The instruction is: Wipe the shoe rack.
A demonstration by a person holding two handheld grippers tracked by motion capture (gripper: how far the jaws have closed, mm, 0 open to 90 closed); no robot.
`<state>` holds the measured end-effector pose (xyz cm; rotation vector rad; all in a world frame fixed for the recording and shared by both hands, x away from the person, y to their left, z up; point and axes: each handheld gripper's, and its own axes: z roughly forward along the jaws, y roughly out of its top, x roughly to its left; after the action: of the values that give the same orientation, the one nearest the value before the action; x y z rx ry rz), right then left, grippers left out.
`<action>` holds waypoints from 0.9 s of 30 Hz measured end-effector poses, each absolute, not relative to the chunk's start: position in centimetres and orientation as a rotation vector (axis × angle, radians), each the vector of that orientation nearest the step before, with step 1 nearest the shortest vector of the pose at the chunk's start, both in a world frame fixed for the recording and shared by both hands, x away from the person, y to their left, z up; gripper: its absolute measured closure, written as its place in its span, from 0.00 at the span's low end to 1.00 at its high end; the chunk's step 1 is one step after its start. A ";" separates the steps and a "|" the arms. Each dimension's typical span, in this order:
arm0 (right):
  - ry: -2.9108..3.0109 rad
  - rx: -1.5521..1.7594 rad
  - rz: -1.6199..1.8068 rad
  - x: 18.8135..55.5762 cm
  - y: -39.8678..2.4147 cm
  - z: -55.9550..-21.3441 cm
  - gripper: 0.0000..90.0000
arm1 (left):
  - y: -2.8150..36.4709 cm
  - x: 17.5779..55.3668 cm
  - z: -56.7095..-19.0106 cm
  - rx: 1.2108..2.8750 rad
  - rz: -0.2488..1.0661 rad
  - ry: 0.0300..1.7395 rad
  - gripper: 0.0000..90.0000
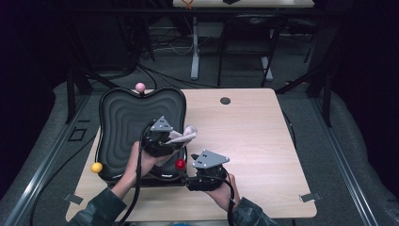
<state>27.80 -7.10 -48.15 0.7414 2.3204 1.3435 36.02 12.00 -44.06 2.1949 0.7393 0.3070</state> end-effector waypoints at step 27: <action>2.349 0.690 1.331 29.2 -5.1 -48.7 0.64 | 11.5 41.2 -41.2 2.124 0.414 0.833 0.91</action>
<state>29.25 -5.10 -48.69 0.6901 2.3493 1.3311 41.20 11.46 -41.24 2.1239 0.8334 0.4144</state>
